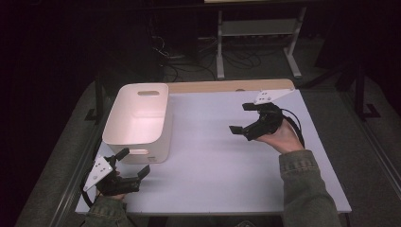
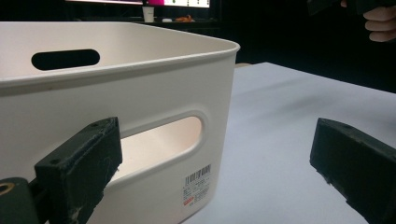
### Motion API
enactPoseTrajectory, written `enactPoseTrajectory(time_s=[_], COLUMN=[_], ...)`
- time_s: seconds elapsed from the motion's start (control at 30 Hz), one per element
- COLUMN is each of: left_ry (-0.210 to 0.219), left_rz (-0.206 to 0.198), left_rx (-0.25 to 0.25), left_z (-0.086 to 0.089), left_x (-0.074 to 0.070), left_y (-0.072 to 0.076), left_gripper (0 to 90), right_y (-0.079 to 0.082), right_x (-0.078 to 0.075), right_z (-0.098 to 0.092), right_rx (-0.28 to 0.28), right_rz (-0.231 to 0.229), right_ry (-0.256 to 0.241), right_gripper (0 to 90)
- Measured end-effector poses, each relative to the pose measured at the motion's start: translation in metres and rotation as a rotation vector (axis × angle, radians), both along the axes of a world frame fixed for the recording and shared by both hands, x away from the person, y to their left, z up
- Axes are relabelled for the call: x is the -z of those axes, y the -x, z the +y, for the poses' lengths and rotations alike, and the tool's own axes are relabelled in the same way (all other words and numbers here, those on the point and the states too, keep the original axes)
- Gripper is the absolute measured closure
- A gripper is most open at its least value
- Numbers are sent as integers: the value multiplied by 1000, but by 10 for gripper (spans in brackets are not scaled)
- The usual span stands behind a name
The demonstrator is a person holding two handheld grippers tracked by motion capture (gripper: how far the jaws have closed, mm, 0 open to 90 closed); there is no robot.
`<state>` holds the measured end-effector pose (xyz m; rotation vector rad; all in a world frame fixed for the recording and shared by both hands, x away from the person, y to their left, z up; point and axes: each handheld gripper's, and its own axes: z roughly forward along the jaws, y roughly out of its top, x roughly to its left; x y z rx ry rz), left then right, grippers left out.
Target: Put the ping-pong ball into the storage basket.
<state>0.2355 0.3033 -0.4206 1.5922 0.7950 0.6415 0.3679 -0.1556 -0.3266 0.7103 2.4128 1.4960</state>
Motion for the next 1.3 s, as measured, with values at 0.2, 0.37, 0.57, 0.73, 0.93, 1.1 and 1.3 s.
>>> enactPoseTrajectory(time_s=[0.2,0.37,0.57,0.73,0.93,1.1,1.3], left_ry=[1,2,1,2,0,-1,-2], left_rz=[0,0,-1,0,-1,0,-1], left_rx=[0,0,0,0,0,-1,-1], left_z=[0,0,0,0,0,0,0], left_x=[0,0,0,0,0,0,0], left_y=[0,0,0,0,0,0,1], left_gripper=[17,17,17,17,17,17,17], right_y=[4,7,10,13,17,20,24], right_x=[5,10,15,20,28,35,42], right_z=[-7,-12,-20,-28,-35,-39,-45], right_rx=[15,26,49,66,90,108,128], right_rz=[-1,2,1,0,-1,0,-6], right_ry=[-14,-21,-28,-50,-61,-61,-76], right_gripper=[0,0,0,0,0,0,0])
